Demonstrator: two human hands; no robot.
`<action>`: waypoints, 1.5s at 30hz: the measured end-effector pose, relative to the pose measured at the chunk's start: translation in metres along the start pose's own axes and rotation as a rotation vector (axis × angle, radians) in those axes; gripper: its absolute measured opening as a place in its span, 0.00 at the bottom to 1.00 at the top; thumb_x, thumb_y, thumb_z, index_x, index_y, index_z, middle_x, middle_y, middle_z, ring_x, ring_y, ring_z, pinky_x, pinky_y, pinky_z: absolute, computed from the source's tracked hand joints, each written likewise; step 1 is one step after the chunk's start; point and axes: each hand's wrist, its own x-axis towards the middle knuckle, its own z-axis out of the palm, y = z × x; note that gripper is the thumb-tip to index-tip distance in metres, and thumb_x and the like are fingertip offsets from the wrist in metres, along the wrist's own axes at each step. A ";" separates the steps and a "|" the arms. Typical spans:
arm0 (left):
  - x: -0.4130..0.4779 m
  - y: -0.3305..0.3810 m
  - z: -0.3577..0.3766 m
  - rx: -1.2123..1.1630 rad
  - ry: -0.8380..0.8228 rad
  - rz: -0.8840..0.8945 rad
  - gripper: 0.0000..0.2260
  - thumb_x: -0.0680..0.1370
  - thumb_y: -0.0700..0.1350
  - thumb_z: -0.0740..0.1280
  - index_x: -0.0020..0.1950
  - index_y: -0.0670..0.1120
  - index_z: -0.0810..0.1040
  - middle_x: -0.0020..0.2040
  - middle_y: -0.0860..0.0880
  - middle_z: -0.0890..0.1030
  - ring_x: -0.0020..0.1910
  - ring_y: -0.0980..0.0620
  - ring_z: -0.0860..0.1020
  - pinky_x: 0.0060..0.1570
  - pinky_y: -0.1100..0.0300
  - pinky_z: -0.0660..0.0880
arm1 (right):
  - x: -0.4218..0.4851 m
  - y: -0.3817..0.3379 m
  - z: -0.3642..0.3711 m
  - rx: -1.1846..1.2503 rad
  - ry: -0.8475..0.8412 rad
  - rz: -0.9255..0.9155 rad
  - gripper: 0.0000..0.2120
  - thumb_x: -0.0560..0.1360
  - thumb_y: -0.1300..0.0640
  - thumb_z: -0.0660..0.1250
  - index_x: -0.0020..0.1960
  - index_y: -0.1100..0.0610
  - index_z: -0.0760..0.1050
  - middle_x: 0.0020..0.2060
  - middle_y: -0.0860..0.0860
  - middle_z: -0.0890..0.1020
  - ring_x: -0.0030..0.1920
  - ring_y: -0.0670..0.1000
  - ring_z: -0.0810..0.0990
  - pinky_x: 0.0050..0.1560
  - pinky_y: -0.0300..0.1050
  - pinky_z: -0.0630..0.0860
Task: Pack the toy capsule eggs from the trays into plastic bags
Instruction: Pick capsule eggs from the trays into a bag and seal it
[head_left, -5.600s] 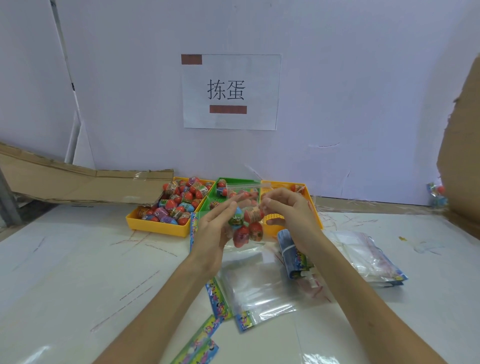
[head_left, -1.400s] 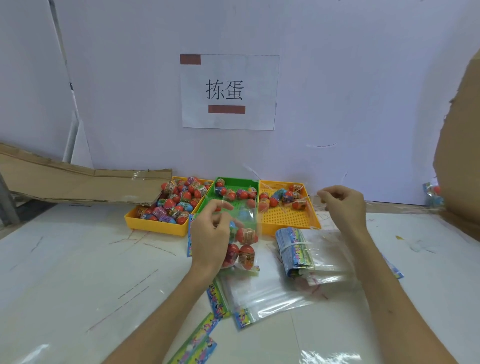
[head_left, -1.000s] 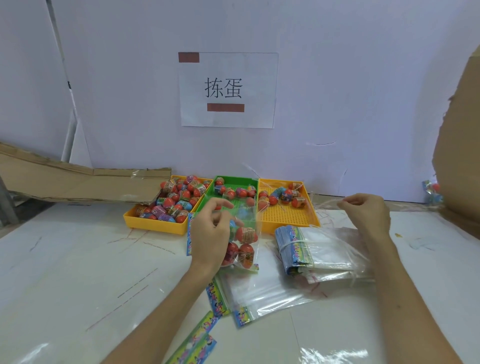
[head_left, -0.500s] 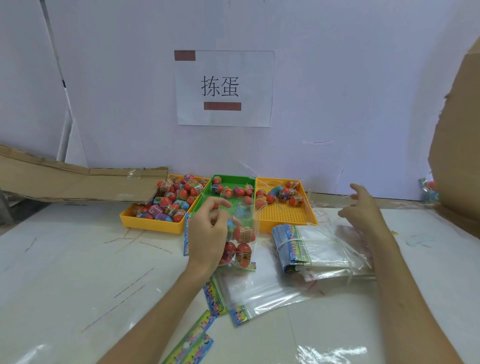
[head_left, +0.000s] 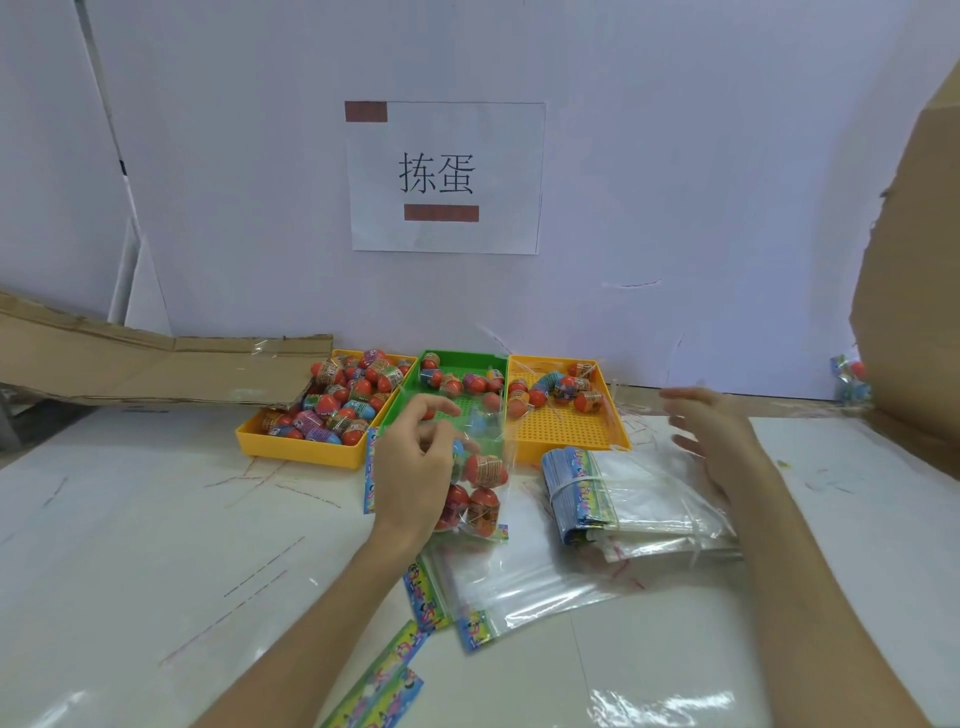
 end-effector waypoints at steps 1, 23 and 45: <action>0.000 0.000 0.000 0.005 -0.001 0.003 0.11 0.82 0.37 0.62 0.49 0.53 0.77 0.34 0.47 0.84 0.34 0.35 0.82 0.33 0.32 0.77 | -0.001 -0.002 0.001 0.068 -0.030 -0.007 0.08 0.79 0.61 0.65 0.55 0.59 0.81 0.53 0.59 0.85 0.54 0.57 0.84 0.53 0.49 0.78; 0.000 0.001 0.000 0.028 0.000 0.017 0.10 0.82 0.36 0.63 0.49 0.50 0.78 0.35 0.50 0.84 0.36 0.42 0.84 0.38 0.37 0.79 | -0.014 -0.029 0.001 0.626 -0.312 -0.249 0.15 0.62 0.70 0.52 0.28 0.50 0.60 0.26 0.47 0.64 0.30 0.49 0.60 0.32 0.40 0.65; -0.002 0.002 -0.001 0.029 -0.003 0.010 0.10 0.82 0.37 0.64 0.49 0.51 0.78 0.37 0.55 0.84 0.36 0.49 0.85 0.41 0.40 0.81 | -0.017 -0.032 0.001 0.832 -0.735 0.019 0.36 0.81 0.30 0.47 0.54 0.57 0.83 0.25 0.48 0.61 0.24 0.48 0.54 0.25 0.40 0.54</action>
